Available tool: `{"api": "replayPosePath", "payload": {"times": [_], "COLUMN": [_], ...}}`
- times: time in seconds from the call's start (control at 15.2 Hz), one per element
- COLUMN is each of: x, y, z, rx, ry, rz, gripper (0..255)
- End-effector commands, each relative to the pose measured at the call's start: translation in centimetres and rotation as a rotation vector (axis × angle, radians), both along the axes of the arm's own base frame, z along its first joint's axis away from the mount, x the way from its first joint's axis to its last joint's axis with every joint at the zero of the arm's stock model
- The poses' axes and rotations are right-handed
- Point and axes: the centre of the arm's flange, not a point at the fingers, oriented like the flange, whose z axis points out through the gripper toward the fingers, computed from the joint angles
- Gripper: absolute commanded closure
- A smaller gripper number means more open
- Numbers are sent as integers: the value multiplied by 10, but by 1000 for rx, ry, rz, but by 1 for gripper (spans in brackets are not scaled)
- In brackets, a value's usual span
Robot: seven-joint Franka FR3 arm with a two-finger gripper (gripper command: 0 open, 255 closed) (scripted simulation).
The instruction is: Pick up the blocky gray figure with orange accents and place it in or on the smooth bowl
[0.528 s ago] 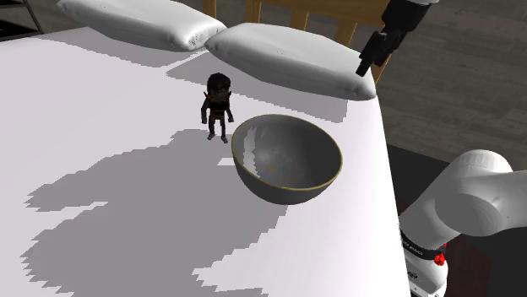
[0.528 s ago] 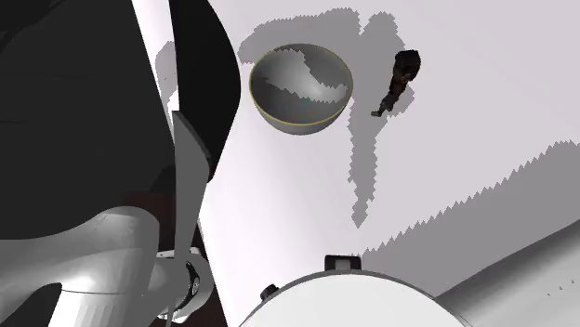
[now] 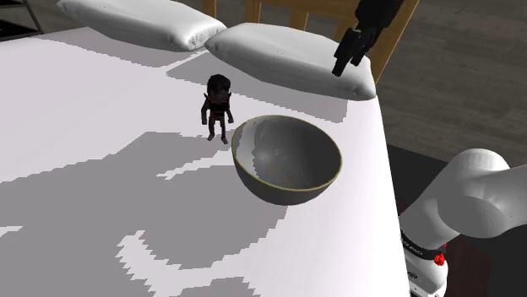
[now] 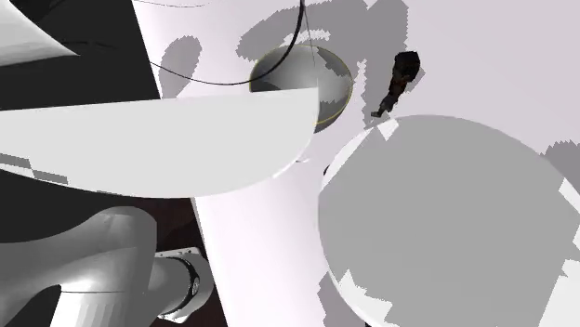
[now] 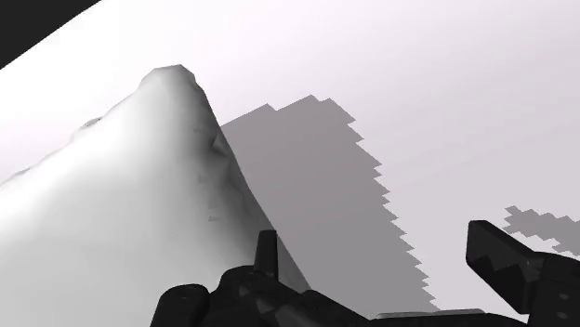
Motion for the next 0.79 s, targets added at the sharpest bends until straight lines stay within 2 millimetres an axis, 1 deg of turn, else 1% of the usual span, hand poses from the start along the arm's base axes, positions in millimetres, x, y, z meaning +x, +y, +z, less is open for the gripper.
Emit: {"api": "replayPosePath", "payload": {"times": [0.0,0.4,0.73], "x": [13,40,59], "y": [24,93,153], "z": [0,3,6], "rx": [8,29,46], "ry": [4,14,22], "rz": [26,101,164], "gripper": [0,0,0]}}
